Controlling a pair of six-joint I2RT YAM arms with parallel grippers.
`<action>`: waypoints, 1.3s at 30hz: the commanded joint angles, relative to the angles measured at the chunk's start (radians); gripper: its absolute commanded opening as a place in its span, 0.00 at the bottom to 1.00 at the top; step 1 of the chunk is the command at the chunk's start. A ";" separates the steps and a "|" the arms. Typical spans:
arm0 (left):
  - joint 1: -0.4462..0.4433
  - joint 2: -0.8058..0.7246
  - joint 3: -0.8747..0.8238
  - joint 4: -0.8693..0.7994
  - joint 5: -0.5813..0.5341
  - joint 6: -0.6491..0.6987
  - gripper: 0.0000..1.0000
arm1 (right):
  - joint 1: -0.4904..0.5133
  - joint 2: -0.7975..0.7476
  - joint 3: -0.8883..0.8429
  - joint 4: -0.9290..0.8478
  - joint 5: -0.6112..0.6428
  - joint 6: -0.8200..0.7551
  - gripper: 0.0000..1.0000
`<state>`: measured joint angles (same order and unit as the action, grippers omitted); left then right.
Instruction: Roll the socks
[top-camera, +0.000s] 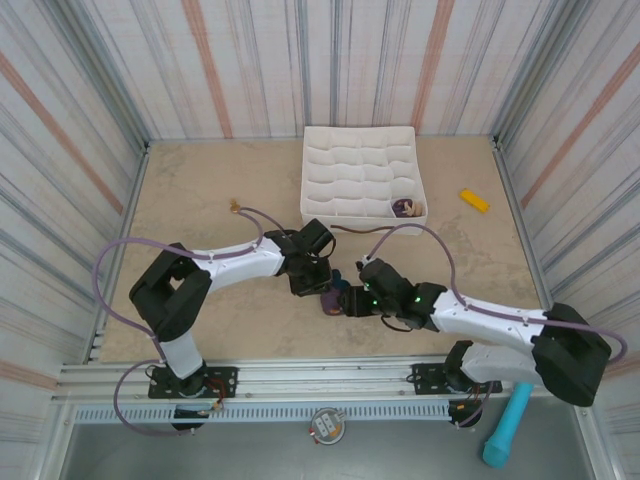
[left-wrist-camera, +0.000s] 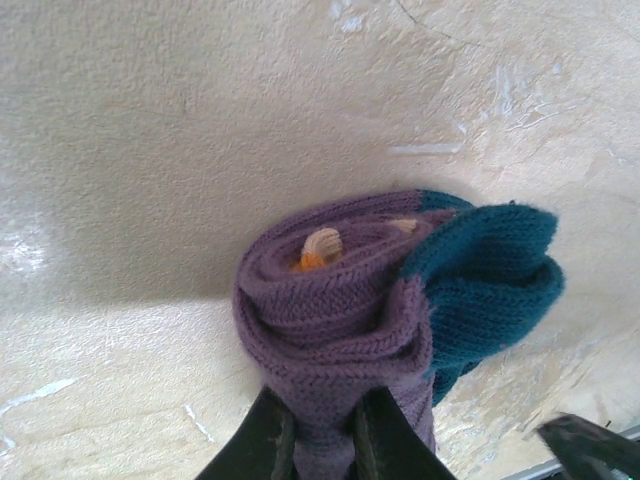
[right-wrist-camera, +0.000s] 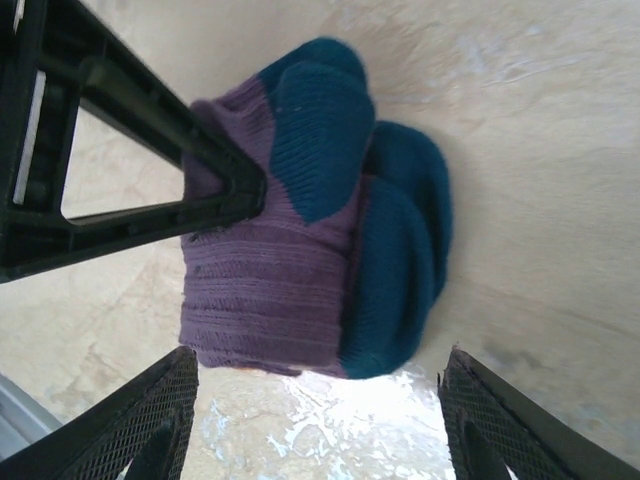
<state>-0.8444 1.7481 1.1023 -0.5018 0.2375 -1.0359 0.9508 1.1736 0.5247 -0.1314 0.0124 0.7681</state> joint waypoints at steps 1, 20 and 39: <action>0.002 -0.005 0.004 -0.079 -0.035 -0.019 0.00 | 0.032 0.080 0.038 0.062 0.067 -0.036 0.67; 0.032 -0.030 -0.058 0.063 0.044 -0.030 0.01 | -0.017 0.260 -0.006 0.105 -0.049 0.072 0.24; 0.115 -0.156 -0.153 0.233 0.230 0.243 0.53 | -0.145 0.193 -0.226 0.290 -0.192 0.152 0.09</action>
<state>-0.7494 1.6337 0.9771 -0.3019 0.4091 -0.9024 0.8379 1.3476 0.3847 0.3004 -0.1753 0.8989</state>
